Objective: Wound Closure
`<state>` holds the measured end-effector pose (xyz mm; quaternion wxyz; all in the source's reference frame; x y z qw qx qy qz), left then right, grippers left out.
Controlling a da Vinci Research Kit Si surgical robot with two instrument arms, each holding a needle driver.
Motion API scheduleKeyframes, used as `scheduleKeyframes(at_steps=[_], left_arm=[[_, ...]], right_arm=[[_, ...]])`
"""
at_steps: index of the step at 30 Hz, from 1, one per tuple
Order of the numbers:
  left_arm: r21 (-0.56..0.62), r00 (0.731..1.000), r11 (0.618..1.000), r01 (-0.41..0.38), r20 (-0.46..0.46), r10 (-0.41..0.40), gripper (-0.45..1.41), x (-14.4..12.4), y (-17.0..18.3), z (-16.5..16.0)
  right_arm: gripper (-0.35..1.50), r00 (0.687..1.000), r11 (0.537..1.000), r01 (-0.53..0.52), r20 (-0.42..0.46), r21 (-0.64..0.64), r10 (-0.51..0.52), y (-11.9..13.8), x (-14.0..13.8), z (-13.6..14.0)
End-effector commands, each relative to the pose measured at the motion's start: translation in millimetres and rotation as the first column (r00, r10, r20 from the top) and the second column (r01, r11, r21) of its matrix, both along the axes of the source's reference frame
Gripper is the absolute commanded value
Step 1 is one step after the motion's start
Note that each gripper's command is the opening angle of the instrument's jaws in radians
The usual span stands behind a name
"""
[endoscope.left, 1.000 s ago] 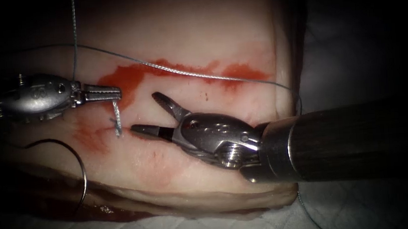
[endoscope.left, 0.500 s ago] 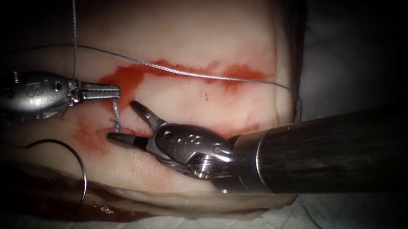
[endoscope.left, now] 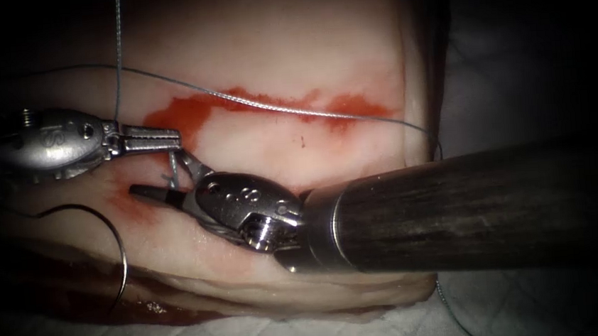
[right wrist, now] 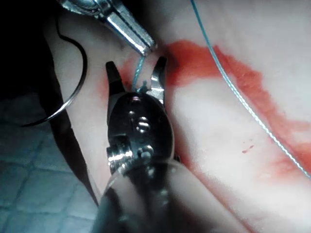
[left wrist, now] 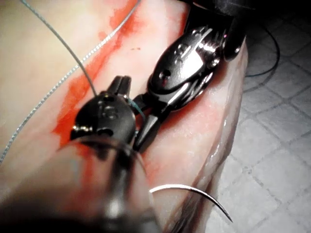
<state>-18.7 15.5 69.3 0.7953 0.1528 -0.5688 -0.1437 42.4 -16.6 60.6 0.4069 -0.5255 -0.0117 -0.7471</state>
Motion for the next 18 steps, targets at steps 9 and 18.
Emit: scheduleKeyframes(at_steps=[9,18], left_arm=[[0.000,1.000,1.000,-0.001,0.002,0.001,-0.45,-0.8,-0.1,0.5],[0.000,1.000,1.000,-0.001,0.002,0.001,-0.45,-0.8,-0.1,0.5]], right_arm=[[1.10,1.000,1.000,-0.007,0.002,-0.007,0.007,0.0,2.1,1.0],[0.99,1.000,1.000,-0.014,0.000,-0.010,0.014,0.2,2.6,1.0]])
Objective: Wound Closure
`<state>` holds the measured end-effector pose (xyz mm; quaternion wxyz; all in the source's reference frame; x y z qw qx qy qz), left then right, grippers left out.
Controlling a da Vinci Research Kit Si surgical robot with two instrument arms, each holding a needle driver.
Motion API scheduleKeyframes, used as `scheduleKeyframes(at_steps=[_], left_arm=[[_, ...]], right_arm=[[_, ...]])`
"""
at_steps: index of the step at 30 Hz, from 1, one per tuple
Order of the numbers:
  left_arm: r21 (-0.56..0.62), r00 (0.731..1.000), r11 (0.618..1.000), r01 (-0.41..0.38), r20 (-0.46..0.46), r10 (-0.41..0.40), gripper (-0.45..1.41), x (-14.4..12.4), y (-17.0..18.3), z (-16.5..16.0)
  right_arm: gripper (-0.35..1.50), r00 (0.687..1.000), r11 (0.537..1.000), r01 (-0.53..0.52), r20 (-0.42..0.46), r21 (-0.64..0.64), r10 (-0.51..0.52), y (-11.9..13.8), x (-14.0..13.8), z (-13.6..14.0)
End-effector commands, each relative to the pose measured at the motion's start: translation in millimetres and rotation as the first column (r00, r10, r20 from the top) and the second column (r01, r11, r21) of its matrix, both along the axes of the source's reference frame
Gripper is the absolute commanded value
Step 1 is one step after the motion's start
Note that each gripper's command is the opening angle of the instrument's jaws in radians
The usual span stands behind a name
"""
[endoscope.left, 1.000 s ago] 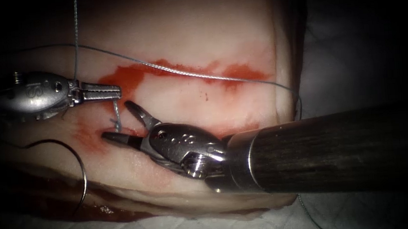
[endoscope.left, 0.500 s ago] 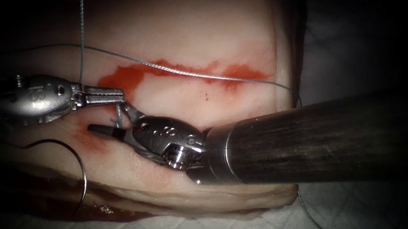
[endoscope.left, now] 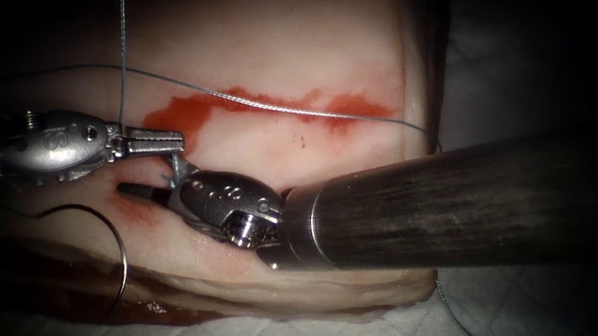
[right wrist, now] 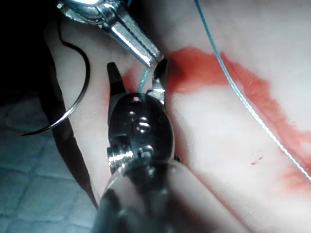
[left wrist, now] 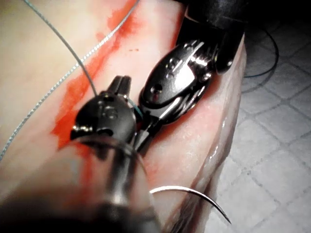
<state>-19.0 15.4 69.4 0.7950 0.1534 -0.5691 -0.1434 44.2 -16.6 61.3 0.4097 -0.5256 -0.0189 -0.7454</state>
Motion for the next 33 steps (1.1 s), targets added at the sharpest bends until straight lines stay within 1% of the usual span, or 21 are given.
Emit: scheduleKeyframes(at_steps=[1,5,7,8,9,11,15,17,19,21,26,28,29,33], left_arm=[[-0.001,1.000,1.000,0.000,0.001,0.000,-0.45,-0.6,0.0,0.5],[-0.001,1.000,1.000,0.000,0.000,0.000,-0.45,-0.6,0.0,0.5],[-0.002,1.000,1.000,0.001,0.000,-0.001,-0.45,-0.6,0.0,0.6],[-0.002,1.000,1.000,0.001,0.000,-0.001,-0.45,-0.6,-0.1,0.6],[-0.002,1.000,1.000,0.001,0.000,-0.001,-0.45,-0.7,-0.1,0.6],[-0.002,1.000,1.000,0.001,0.000,-0.001,-0.45,-0.7,-0.1,0.6],[-0.002,1.000,1.000,-0.001,0.001,0.001,-0.45,-0.7,-0.1,0.6],[-0.002,1.000,1.000,-0.001,0.001,0.001,-0.45,-0.7,-0.2,0.6],[-0.002,1.000,1.000,-0.001,0.001,0.001,-0.45,-0.7,-0.2,0.6],[-0.002,1.000,1.000,-0.001,0.001,0.001,-0.45,-0.7,-0.2,0.6],[-0.002,1.000,1.000,0.000,0.001,0.000,-0.45,-0.8,-0.2,0.6],[-0.002,1.000,1.000,0.000,0.001,0.000,-0.45,-0.8,-0.2,0.6],[-0.002,1.000,1.000,0.000,0.001,0.000,-0.45,-0.8,-0.2,0.6],[-0.002,1.000,1.000,0.000,0.001,0.000,-0.45,-0.8,-0.2,0.6]], right_arm=[[1.01,1.000,1.000,-0.002,-0.007,-0.003,0.002,0.2,0.9,0.2],[0.99,1.000,1.000,-0.007,-0.013,-0.005,0.007,0.4,0.8,0.0],[0.91,1.000,1.000,-0.008,-0.015,-0.007,0.008,0.4,0.9,0.0],[0.84,1.000,1.000,-0.008,-0.016,-0.007,0.008,0.4,0.9,0.0],[0.73,1.000,1.000,-0.007,-0.016,-0.007,0.007,0.3,0.9,0.0],[0.41,1.000,1.000,-0.007,-0.016,-0.007,0.007,0.3,0.8,0.0],[0.14,1.000,1.000,-0.007,-0.015,-0.009,0.007,0.2,0.9,0.1],[0.05,1.000,1.000,-0.007,-0.016,-0.009,0.006,0.2,0.9,0.2],[0.05,1.000,1.000,-0.004,-0.017,-0.009,0.004,0.1,0.9,0.2],[-0.01,1.000,1.000,-0.001,-0.019,-0.010,0.000,0.0,0.8,0.3],[-0.18,0.997,0.998,0.056,-0.054,-0.005,-0.056,-0.2,0.7,0.5],[-0.31,0.995,0.997,0.072,-0.063,-0.003,-0.072,-0.3,0.7,0.4],[-0.35,0.995,0.997,0.076,-0.066,-0.003,-0.076,-0.3,0.7,0.4],[-0.35,0.993,0.996,0.088,-0.074,0.000,-0.088,-0.1,0.6,0.1]])
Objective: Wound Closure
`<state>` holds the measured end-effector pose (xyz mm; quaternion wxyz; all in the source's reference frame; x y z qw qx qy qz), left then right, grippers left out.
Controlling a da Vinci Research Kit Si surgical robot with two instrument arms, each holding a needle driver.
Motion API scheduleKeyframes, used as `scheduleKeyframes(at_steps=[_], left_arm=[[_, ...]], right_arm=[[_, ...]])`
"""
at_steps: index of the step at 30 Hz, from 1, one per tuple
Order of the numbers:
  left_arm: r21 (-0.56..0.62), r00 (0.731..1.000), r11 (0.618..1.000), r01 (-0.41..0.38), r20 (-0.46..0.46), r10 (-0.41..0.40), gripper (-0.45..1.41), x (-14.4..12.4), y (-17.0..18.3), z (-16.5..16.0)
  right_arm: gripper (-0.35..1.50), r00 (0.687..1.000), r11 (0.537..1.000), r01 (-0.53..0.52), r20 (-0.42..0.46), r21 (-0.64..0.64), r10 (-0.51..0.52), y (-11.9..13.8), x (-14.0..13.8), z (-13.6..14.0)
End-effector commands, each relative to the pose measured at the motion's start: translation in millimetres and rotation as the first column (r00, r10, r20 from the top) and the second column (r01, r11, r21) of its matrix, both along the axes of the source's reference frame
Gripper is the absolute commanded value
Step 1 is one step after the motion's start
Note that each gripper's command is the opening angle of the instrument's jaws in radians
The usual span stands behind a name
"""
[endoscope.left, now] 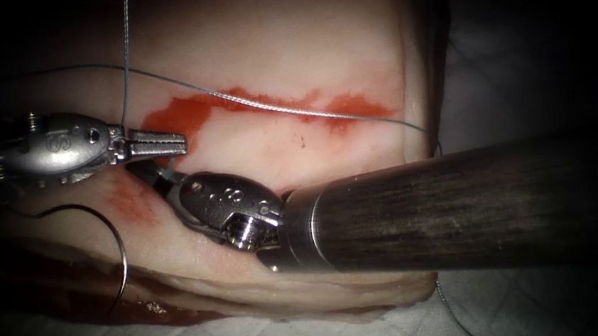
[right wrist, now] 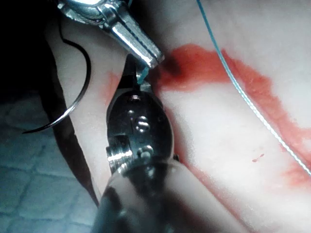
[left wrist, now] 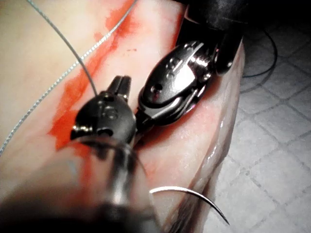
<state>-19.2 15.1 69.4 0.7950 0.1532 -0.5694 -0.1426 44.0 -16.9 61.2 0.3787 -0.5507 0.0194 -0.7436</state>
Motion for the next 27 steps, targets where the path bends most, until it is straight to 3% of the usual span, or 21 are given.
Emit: scheduleKeyframes(at_steps=[1,11,17,20,22,23,24,27], left_arm=[[-0.001,1.000,1.000,0.001,0.000,-0.001,-0.45,-0.6,0.1,0.5],[-0.001,1.000,1.000,-0.006,0.004,0.006,-0.45,-0.4,0.6,0.3],[-0.041,0.995,0.994,0.098,-0.024,-0.099,-0.45,1.0,2.7,0.0],[-0.069,0.981,0.979,0.190,-0.031,-0.192,-0.45,2.0,4.4,-0.5],[-0.078,0.971,0.968,0.237,-0.018,-0.239,-0.45,2.8,5.2,-0.7],[-0.079,0.967,0.965,0.251,-0.022,-0.254,-0.45,3.2,5.4,-0.7],[-0.081,0.962,0.960,0.267,-0.032,-0.271,-0.45,3.7,5.5,-0.7],[-0.079,0.957,0.956,0.282,-0.043,-0.286,-0.45,4.2,5.7,-0.4]], right_arm=[[-0.35,1.000,1.000,0.009,-0.008,0.001,-0.009,0.2,0.8,0.2],[-0.35,1.000,1.000,0.023,-0.017,0.005,-0.023,0.4,0.4,-0.2],[-0.25,0.999,1.000,-0.028,0.032,-0.014,0.028,1.7,-1.7,-2.4],[0.07,0.999,0.999,-0.020,0.042,-0.036,0.021,2.4,-3.0,-3.4],[0.88,0.999,0.998,-0.005,0.046,-0.066,0.008,2.6,-3.8,-3.9],[1.06,0.999,0.998,-0.005,0.039,-0.068,0.008,2.6,-4.2,-4.1],[1.20,0.999,0.997,-0.007,0.031,-0.070,0.009,2.7,-4.7,-4.2],[1.33,1.000,0.996,-0.017,-0.005,-0.082,0.017,2.9,-6.4,-5.1]])
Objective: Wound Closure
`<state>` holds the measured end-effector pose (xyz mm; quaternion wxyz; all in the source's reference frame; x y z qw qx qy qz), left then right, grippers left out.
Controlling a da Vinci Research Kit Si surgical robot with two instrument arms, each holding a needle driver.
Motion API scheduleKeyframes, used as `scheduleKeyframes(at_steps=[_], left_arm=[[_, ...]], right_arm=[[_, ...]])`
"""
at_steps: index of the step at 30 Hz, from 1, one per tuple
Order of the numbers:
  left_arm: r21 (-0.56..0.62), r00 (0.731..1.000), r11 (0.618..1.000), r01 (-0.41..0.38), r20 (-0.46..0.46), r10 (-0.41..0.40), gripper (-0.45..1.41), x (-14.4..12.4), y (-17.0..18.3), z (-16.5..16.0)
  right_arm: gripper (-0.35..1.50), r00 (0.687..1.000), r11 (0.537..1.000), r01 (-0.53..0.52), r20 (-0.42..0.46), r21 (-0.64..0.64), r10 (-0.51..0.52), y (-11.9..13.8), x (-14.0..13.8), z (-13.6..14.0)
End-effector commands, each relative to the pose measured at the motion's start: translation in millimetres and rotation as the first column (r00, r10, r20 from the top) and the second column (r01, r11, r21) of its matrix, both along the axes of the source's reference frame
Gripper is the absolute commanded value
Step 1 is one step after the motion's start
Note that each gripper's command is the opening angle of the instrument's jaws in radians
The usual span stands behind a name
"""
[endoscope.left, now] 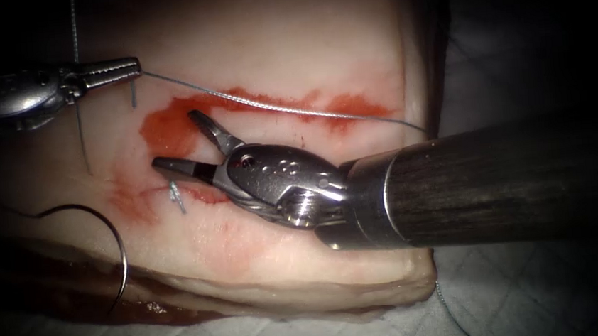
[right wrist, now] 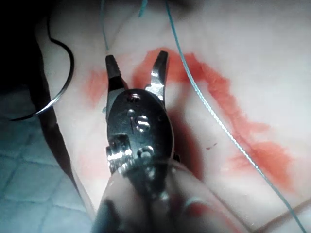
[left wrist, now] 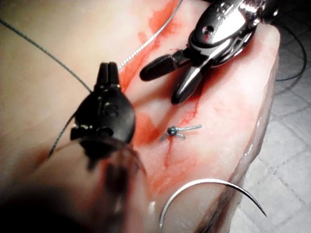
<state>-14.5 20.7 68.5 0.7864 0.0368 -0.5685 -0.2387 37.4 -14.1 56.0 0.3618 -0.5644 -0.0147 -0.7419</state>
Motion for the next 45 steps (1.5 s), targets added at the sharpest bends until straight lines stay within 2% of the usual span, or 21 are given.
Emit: scheduleKeyframes(at_steps=[1,6,9,15,18,25,29,32,33,35,40,45], left_arm=[[0.003,1.000,1.000,0.001,0.000,-0.001,-0.45,-0.6,0.2,0.6],[0.003,1.000,1.000,0.003,0.000,-0.003,-0.45,-0.8,0.1,1.1],[0.000,1.000,1.000,0.004,0.003,-0.004,-0.45,-0.9,0.0,1.4],[-0.005,1.000,1.000,0.020,0.016,-0.020,-0.45,-1.0,0.2,1.3],[0.005,0.996,0.998,0.061,0.058,-0.061,-0.45,-1.1,0.7,1.2],[0.088,0.957,0.979,0.184,0.211,-0.199,-0.45,-1.5,1.6,0.8],[0.197,0.914,0.953,0.231,0.292,-0.282,-0.45,-1.4,2.1,0.4],[0.204,0.886,0.935,0.290,0.312,-0.343,-0.45,-1.4,2.9,0.5],[0.128,0.893,0.942,0.311,0.299,-0.336,-0.45,-1.7,3.2,1.2],[0.080,0.898,0.941,0.328,0.283,-0.337,-0.45,-1.8,3.0,2.5],[0.008,0.905,0.930,0.368,0.226,-0.360,-0.45,-2.7,2.4,6.6],[-0.042,0.924,0.928,0.370,0.121,-0.363,-0.45,-3.7,1.7,11.3]], right_arm=[[1.33,1.000,1.000,-0.002,-0.014,-0.002,0.002,0.2,-0.4,-0.2],[1.37,1.000,1.000,0.003,-0.029,0.013,-0.003,1.4,-3.9,-2.0],[1.38,0.999,0.999,-0.036,-0.023,0.014,0.036,2.6,-6.2,-2.7],[1.33,0.994,0.994,-0.105,-0.023,0.009,0.105,4.9,-10.5,-3.0],[1.30,0.992,0.992,-0.127,-0.008,0.009,0.127,5.4,-11.7,-2.8],[1.32,0.987,0.987,-0.160,0.014,0.005,0.160,5.4,-12.0,-2.8],[1.32,0.987,0.987,-0.158,0.012,0.005,0.158,5.4,-11.9,-2.8],[1.32,0.987,0.987,-0.159,0.012,0.004,0.159,5.4,-11.9,-2.7],[1.32,0.987,0.987,-0.159,0.013,0.004,0.159,5.3,-11.8,-2.7],[1.32,0.987,0.987,-0.159,0.013,0.004,0.159,5.3,-11.7,-2.7],[1.32,0.987,0.987,-0.161,0.014,0.004,0.161,5.3,-11.5,-2.7],[1.30,0.986,0.986,-0.164,0.015,0.001,0.164,5.0,-11.1,-2.6]])
